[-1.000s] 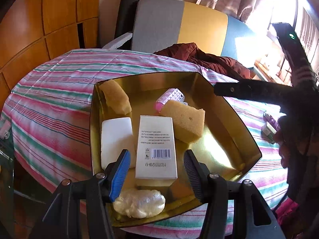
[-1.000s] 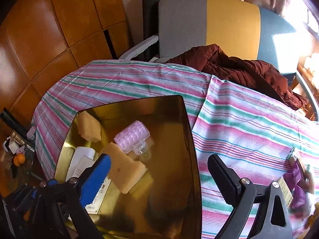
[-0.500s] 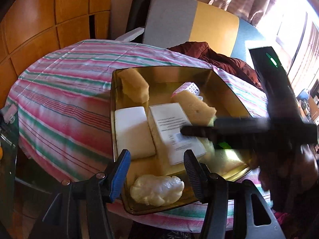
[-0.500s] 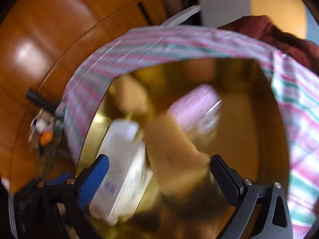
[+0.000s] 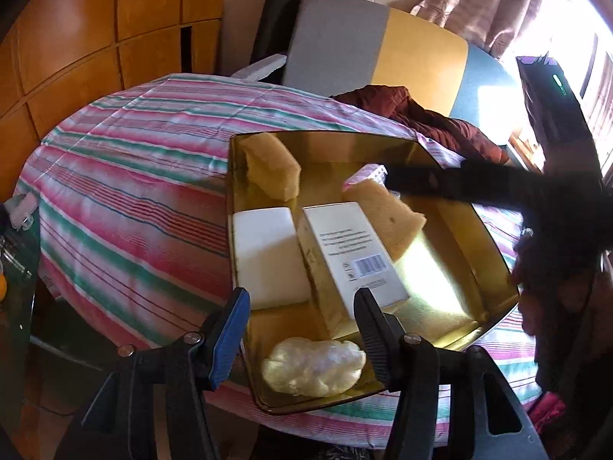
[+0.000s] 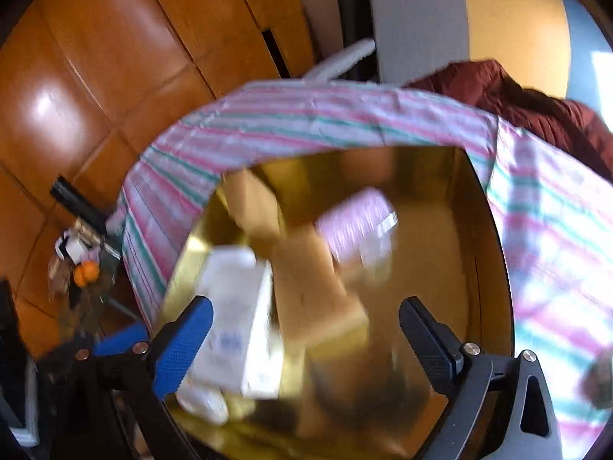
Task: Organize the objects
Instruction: 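Push the yellow sponge inside the gold tray with the right tool, then move both tools from the tray to the pile of loose items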
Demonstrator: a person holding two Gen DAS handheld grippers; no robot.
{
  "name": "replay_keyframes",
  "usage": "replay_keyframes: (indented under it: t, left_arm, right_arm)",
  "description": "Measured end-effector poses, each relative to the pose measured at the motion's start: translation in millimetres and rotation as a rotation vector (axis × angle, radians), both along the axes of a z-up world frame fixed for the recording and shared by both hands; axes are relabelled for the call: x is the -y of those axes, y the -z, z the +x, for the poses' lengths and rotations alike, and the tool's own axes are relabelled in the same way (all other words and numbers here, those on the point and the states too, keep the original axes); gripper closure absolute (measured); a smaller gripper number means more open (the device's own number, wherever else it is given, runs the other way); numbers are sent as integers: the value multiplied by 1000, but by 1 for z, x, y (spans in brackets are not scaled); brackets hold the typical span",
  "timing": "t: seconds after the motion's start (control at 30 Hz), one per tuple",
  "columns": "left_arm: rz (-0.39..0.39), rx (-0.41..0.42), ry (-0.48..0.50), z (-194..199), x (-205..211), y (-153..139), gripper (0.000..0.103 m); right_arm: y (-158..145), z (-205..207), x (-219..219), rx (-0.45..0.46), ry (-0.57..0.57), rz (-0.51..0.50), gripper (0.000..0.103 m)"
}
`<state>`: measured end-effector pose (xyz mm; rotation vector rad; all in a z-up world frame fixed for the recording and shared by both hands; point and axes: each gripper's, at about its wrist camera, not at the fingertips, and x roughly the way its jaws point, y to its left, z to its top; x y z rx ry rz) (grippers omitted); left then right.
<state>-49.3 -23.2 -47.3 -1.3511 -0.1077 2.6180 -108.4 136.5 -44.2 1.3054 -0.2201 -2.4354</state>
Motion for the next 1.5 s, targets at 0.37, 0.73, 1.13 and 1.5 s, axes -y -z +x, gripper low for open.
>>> replay_keyframes:
  t: [0.37,0.73,1.13,1.5]
  left_arm:
    - [18,31,-32,-5,14,9,46]
    - [3,1,-28,-3,10,0,46]
    - [-42,-57,-17,7,0,-16,45]
    - [-88,-100,60,11,-28,-28,45]
  right_arm:
    - [46,-12,22,196,-152,-70,4]
    - [36,29,-19,186,-56,-130,1]
    - [3,60,-20,3,15,112,0]
    - [-6,73,-48,-60,143,152,0]
